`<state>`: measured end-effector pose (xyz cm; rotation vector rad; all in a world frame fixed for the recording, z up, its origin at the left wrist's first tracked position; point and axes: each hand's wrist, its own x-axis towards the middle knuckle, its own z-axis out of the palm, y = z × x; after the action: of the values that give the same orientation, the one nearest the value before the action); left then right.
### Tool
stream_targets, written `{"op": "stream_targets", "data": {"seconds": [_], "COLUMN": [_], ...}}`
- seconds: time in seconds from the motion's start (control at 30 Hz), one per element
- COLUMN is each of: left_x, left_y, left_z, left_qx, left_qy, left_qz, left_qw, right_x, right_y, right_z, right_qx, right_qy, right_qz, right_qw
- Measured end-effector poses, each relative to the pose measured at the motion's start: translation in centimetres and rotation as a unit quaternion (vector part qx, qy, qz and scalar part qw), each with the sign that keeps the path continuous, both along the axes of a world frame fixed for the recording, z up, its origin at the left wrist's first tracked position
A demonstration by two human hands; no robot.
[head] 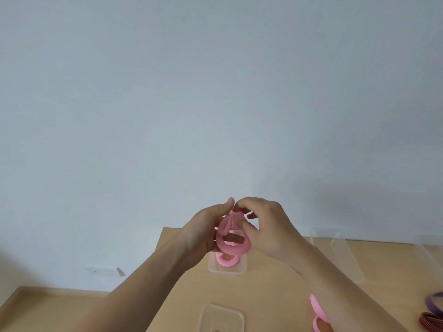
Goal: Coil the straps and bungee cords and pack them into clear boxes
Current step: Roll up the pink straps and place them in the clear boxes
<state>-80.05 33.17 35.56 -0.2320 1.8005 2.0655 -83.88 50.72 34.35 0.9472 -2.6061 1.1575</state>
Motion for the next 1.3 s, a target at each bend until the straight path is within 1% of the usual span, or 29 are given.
{"op": "stream_targets", "data": {"seconds": [0.13, 0.23, 0.33, 0.4, 0.5, 0.57, 0.67, 0.83, 0.9, 0.97, 1.03, 1.1, 1.2, 1.3], "left_x": [0.4, 0.7, 1.0, 1.2, 1.4, 1.5, 1.4, 1.4, 1.5, 1.5, 1.2, 0.8, 0.0, -0.7], "left_y": [-1.1, -1.6, -2.2, -2.5, -2.6, -2.8, -3.4, -3.9, -3.9, -4.0, -4.2, -4.8, -5.9, -6.1], "left_z": [-0.9, -1.2, -1.4, -1.6, -2.0, -2.6, -3.9, -6.4, -7.1, -7.9, -8.7, -9.7, -12.1, -14.8], "left_qx": [0.035, 0.053, 0.091, 0.095, 0.103, 0.111, 0.111, 0.134, 0.138, 0.141, 0.099, 0.002, -0.133, -0.204], "left_qy": [0.000, -0.001, -0.026, -0.036, -0.054, -0.067, -0.096, -0.133, -0.145, -0.153, -0.155, -0.130, -0.090, -0.080], "left_qz": [0.012, 0.026, 0.060, 0.066, 0.075, 0.078, 0.076, 0.053, 0.042, 0.040, 0.032, 0.022, 0.052, 0.066], "left_qw": [0.999, 0.998, 0.994, 0.993, 0.990, 0.989, 0.986, 0.981, 0.979, 0.977, 0.983, 0.991, 0.986, 0.973], "right_x": [0.4, 0.9, 2.0, 2.8, 3.9, 4.4, 5.0, 5.4, 5.6, 5.7, 5.7, 5.5, 4.6, 2.9], "right_y": [-0.6, -1.0, -1.3, -1.6, -2.0, -2.2, -2.2, -2.1, -2.1, -2.3, -2.4, -2.3, -1.9, -1.8], "right_z": [-1.1, -2.0, -3.1, -3.7, -4.7, -5.2, -6.0, -7.4, -8.0, -8.6, -9.2, -10.1, -12.0, -13.6], "right_qx": [0.030, 0.036, 0.028, 0.030, 0.011, 0.002, 0.049, 0.112, 0.114, 0.096, 0.071, 0.067, 0.104, 0.161], "right_qy": [0.012, 0.048, 0.062, 0.062, 0.102, 0.123, 0.102, 0.008, 0.012, 0.022, 0.005, -0.017, -0.057, -0.117], "right_qz": [0.003, -0.009, -0.008, -0.008, -0.027, -0.022, -0.005, 0.010, 0.004, 0.001, -0.012, -0.037, -0.061, -0.072], "right_qw": [0.999, 0.998, 0.998, 0.998, 0.994, 0.992, 0.994, 0.994, 0.993, 0.995, 0.997, 0.997, 0.991, 0.977]}}
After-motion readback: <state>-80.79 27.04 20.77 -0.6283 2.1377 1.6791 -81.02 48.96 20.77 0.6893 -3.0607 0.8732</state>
